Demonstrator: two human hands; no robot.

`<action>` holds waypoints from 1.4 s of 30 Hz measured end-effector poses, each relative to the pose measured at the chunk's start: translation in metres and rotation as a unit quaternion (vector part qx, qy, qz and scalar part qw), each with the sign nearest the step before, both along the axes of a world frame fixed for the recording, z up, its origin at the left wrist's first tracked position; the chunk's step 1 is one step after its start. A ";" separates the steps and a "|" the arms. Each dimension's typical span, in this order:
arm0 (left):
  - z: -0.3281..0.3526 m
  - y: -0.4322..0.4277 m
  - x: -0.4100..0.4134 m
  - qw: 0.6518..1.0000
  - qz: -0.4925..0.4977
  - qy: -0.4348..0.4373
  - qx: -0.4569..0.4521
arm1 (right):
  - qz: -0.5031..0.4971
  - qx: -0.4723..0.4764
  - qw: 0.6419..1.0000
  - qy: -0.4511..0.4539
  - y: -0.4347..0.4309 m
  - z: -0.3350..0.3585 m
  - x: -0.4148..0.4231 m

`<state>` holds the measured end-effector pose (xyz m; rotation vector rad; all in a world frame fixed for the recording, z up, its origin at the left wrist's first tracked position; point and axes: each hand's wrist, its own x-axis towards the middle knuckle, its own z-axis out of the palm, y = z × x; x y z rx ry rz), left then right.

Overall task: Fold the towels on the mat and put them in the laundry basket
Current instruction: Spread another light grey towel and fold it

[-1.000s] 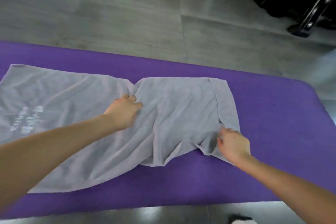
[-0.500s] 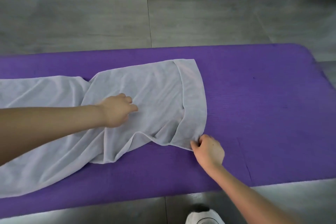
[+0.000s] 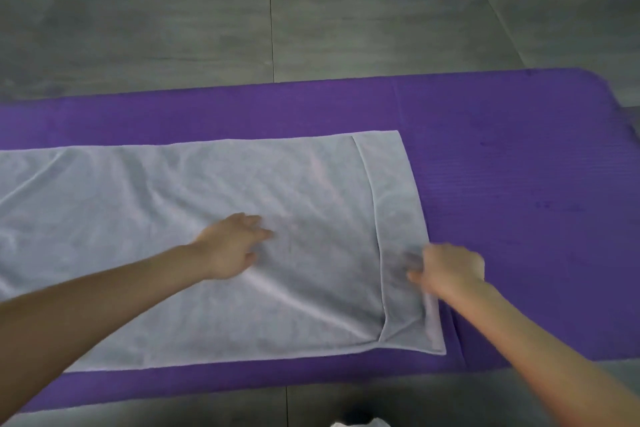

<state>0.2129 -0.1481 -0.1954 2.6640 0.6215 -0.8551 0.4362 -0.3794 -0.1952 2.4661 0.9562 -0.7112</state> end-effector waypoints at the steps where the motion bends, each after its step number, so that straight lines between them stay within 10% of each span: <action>1: -0.003 0.008 0.003 1.000 0.020 -0.015 0.008 | -0.014 0.041 0.999 -0.033 0.015 0.000 0.012; 7: -0.025 0.053 0.039 0.992 0.088 -0.049 0.072 | -0.109 0.295 0.946 -0.076 0.110 -0.033 0.093; 24: -0.064 0.076 0.108 0.985 0.113 -0.047 0.125 | -0.008 0.396 0.905 -0.156 0.155 -0.056 0.127; 34: -0.068 -0.092 0.080 0.947 -0.220 -0.233 0.028 | 0.043 0.309 0.936 -0.162 0.088 -0.057 0.028; 42: -0.073 -0.108 0.071 0.919 -0.276 -0.282 0.030 | 0.001 0.319 0.947 -0.022 0.087 -0.059 0.022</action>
